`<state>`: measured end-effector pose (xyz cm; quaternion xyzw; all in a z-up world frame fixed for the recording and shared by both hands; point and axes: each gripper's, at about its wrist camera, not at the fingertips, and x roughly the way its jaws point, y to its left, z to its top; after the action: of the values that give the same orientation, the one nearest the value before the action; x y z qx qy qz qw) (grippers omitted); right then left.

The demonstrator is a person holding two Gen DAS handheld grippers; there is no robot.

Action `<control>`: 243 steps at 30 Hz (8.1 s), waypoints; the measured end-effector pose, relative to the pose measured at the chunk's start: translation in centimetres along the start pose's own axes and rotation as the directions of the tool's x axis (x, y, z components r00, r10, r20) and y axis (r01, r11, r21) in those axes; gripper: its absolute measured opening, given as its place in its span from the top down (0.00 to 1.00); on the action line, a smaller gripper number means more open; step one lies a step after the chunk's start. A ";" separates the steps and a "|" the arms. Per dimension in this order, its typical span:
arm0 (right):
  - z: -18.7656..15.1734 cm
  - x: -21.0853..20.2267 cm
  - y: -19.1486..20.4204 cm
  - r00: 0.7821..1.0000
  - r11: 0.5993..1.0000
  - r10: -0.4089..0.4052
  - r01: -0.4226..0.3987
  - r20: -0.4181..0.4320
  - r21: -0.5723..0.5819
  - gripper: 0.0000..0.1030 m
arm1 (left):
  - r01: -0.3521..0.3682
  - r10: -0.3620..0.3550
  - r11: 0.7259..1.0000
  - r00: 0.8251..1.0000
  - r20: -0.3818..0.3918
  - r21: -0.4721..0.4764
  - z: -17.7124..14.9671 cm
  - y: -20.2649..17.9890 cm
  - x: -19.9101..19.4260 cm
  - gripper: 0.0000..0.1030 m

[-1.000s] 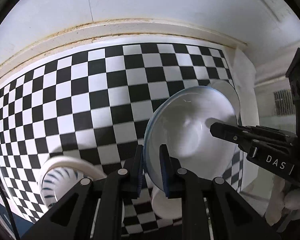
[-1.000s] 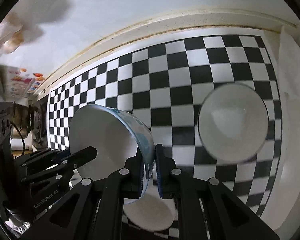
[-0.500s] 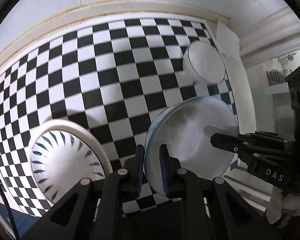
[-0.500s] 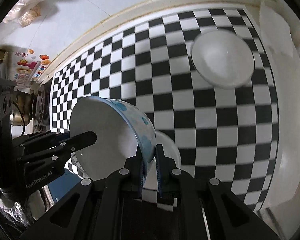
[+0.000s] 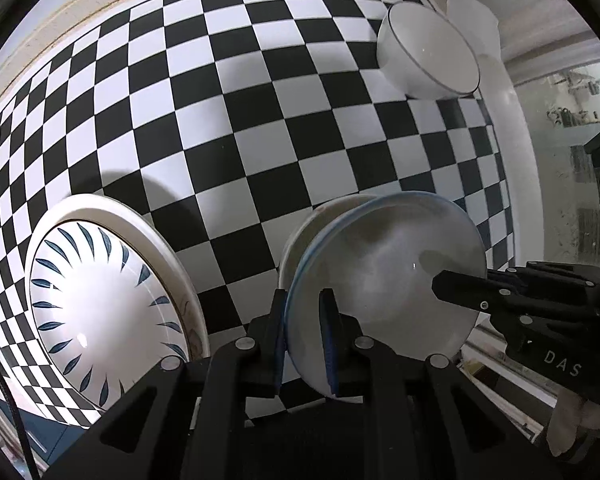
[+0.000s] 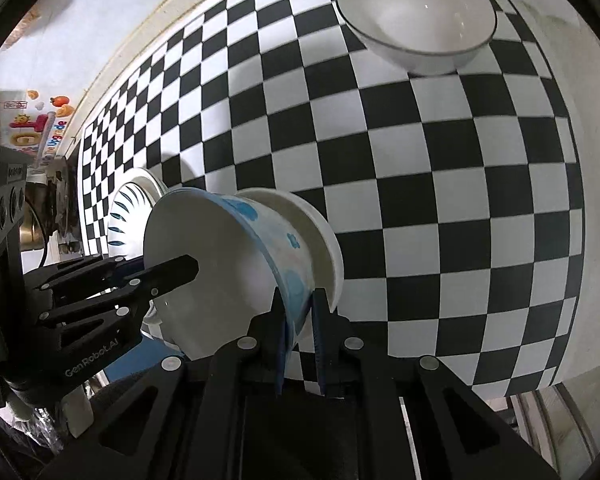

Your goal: Organize plates and bowls

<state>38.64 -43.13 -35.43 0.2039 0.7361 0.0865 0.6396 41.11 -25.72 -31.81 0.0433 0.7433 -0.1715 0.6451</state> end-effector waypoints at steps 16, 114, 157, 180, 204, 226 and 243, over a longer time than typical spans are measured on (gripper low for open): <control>0.9 0.9 -0.2 0.999 1.000 -0.029 0.029 -0.020 -0.001 0.88 | -0.093 0.093 0.995 0.995 -0.017 0.034 0.2 -2.0 2.7 0.87; 5.9 -9.5 -2.7 0.953 0.997 -0.028 0.006 0.302 0.074 0.92 | -0.007 -0.021 0.992 0.975 0.223 0.127 7.9 -4.4 -6.3 0.85; -0.9 -0.9 0.6 0.995 0.999 -0.045 0.043 0.093 0.023 0.91 | -0.105 0.099 0.990 0.993 0.064 0.098 -0.9 -1.3 -0.5 0.85; -0.2 0.1 0.7 0.997 0.997 -0.051 0.048 0.050 0.058 0.89 | -0.118 0.115 0.991 0.992 0.053 0.059 -0.5 -0.7 -0.2 0.84; -4.6 -10.6 5.0 0.960 0.986 -0.155 0.164 0.233 -0.021 0.24 | -0.101 0.071 0.988 0.968 0.240 0.116 -3.5 -2.3 -11.0 0.70; -11.7 -18.7 8.5 0.923 0.985 -0.144 0.169 0.357 -0.041 0.21 | -0.139 0.091 0.982 0.941 0.325 0.126 -9.5 -3.1 -18.8 0.70; -9.3 -13.6 4.2 0.958 0.995 -0.083 0.066 0.275 0.071 0.18 | 0.104 -0.096 0.994 0.972 0.215 -0.028 -3.8 0.7 -12.5 0.70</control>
<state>31.73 -43.71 -19.91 0.2056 0.6488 0.0105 0.7326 39.76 -21.90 -19.36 -0.0256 0.6745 -0.1927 0.7123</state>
